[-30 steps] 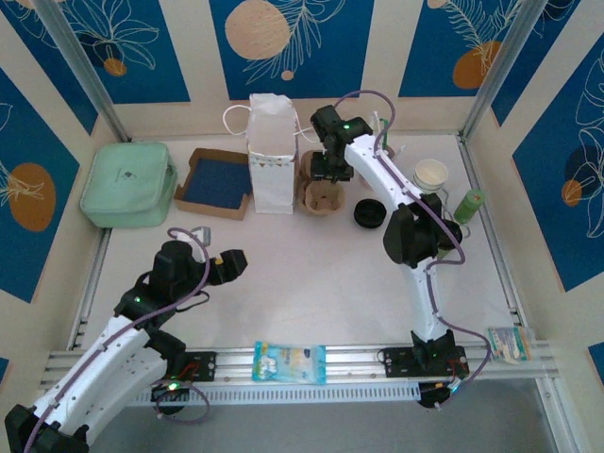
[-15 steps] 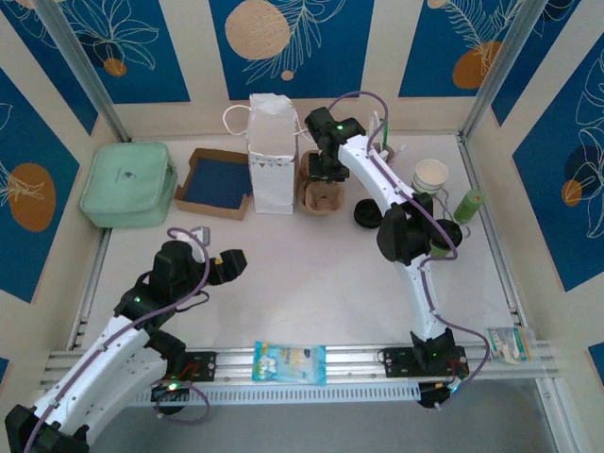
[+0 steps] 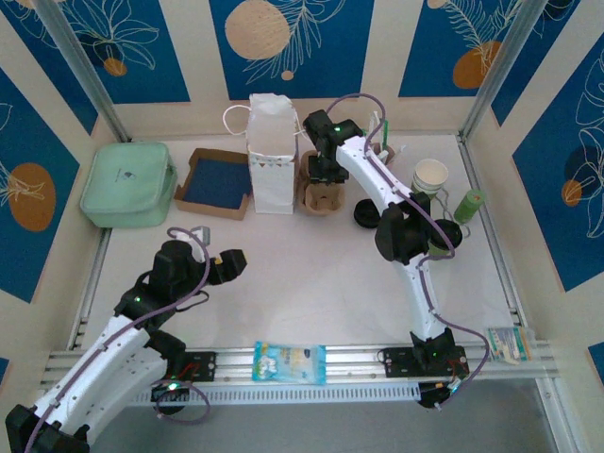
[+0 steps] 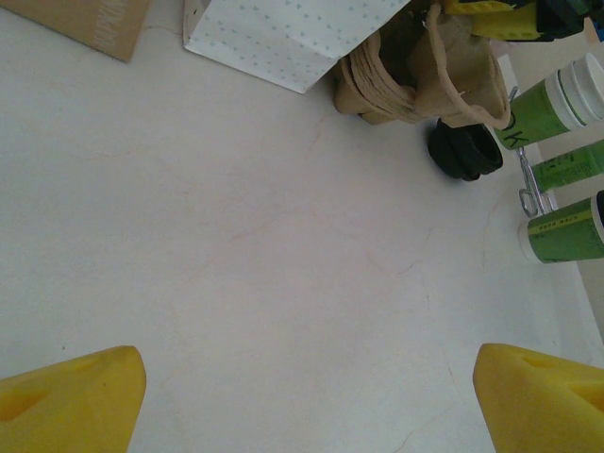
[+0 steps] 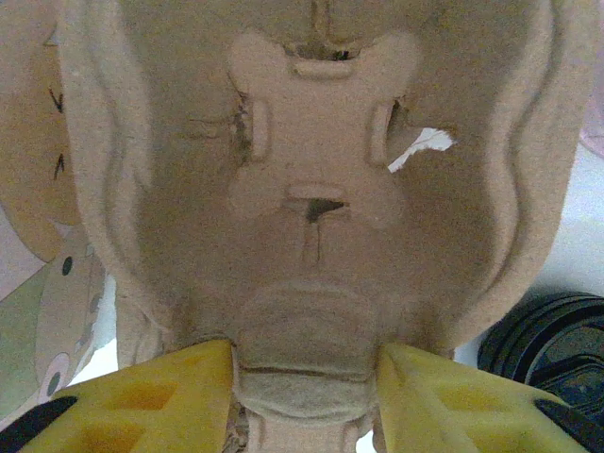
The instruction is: Pack the takeout coffee
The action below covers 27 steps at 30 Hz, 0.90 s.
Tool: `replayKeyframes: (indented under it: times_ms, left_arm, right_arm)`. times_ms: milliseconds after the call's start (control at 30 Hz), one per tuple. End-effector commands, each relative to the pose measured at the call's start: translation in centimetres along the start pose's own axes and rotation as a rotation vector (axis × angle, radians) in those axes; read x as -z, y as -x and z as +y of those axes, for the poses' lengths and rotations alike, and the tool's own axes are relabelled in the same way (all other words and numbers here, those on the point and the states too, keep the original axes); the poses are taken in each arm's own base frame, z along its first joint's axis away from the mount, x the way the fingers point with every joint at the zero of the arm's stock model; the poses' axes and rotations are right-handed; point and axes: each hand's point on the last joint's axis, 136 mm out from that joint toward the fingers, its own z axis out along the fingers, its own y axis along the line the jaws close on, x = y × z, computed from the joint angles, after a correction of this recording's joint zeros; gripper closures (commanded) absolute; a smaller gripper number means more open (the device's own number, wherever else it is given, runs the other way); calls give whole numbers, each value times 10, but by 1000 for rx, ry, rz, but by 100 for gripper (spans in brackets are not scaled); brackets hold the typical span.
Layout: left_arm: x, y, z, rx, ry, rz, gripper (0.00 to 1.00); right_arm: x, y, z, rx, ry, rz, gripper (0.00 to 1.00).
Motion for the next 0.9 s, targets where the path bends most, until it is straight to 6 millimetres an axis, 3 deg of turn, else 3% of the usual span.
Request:
replayKeyframes:
  times_ms: [0, 333, 867]
  left_arm:
    - [4, 8, -1, -8, 5, -26, 10]
    - [5, 8, 0, -7, 8, -27, 10]
    - [14, 20, -10, -29, 3, -47, 10]
  right_arm:
    - [-3, -4, 0, -5, -21, 15, 55]
    - [1, -4, 0, 3, -34, 7, 65]
    - [47, -8, -6, 9, -40, -62, 68]
